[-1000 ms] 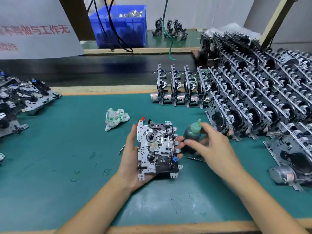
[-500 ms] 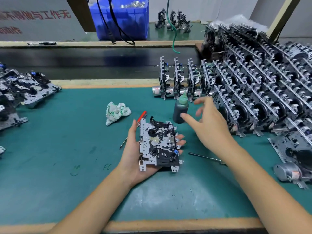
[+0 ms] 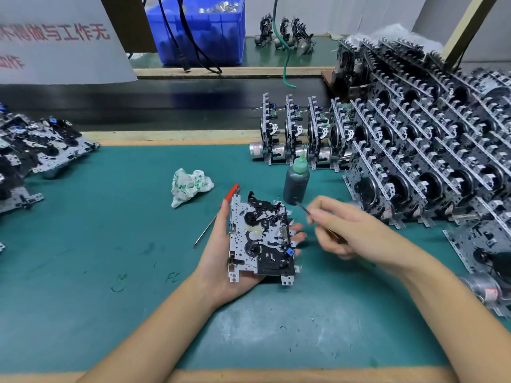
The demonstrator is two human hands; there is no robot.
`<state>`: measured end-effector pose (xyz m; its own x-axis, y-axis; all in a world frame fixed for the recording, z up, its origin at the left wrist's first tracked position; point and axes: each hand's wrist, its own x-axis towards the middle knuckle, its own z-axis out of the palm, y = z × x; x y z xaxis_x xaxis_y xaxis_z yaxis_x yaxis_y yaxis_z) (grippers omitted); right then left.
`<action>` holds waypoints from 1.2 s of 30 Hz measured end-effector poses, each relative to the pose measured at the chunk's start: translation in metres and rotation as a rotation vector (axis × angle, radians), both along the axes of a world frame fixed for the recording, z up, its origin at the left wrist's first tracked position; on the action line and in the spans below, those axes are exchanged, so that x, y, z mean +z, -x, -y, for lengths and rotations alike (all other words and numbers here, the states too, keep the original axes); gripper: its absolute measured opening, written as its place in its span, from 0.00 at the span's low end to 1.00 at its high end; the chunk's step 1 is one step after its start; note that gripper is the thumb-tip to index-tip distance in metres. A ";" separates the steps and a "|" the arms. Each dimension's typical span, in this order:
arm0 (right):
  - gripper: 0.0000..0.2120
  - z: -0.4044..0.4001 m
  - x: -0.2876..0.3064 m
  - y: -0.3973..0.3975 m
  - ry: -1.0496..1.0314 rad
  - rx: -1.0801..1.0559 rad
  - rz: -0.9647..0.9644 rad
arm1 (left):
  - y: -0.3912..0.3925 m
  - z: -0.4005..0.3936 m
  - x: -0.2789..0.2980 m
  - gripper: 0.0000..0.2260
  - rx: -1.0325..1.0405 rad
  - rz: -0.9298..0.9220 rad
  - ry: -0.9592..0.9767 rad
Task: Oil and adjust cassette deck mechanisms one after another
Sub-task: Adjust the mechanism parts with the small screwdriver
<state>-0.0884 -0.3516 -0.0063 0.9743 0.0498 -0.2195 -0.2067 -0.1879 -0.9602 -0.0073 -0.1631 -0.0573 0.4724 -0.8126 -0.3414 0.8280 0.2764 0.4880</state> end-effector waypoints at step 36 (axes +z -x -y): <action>0.20 -0.013 -0.013 0.003 0.003 0.171 -0.238 | 0.000 0.001 0.002 0.37 -0.067 0.027 -0.038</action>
<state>-0.0916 -0.3391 -0.0191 0.8730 0.2081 -0.4411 -0.3908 -0.2426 -0.8879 -0.0077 -0.1645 -0.0554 0.4269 -0.8296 -0.3599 0.8302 0.2018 0.5196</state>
